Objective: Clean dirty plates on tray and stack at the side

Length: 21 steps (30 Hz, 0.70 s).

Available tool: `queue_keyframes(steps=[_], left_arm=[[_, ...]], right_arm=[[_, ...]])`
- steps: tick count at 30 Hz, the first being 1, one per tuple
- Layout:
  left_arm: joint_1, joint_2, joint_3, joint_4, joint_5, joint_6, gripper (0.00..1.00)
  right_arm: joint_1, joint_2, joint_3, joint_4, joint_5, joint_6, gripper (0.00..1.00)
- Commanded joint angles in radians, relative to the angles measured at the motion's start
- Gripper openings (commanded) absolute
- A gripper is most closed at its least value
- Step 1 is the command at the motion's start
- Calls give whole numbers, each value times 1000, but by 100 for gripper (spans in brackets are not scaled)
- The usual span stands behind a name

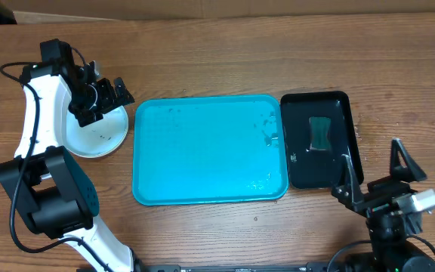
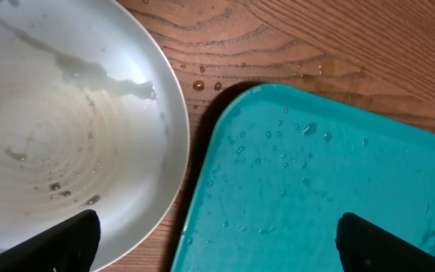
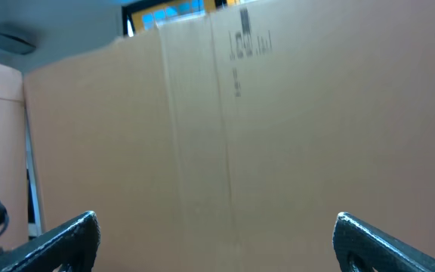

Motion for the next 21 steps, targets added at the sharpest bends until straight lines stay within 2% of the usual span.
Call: queue_keyframes(steps=[1,10,21], left_arm=[[-2,-1,22,3,-3,11,100],[-2,-1,22,3,-3,11,100],[-2,-1,22,3,-3,11,100]], right_arm=[[-16,-15,-31,13,-20,34,100],[-16,-15,-136,-21,-20,34,100],[-16,-15,-138,-347,45,21,100]])
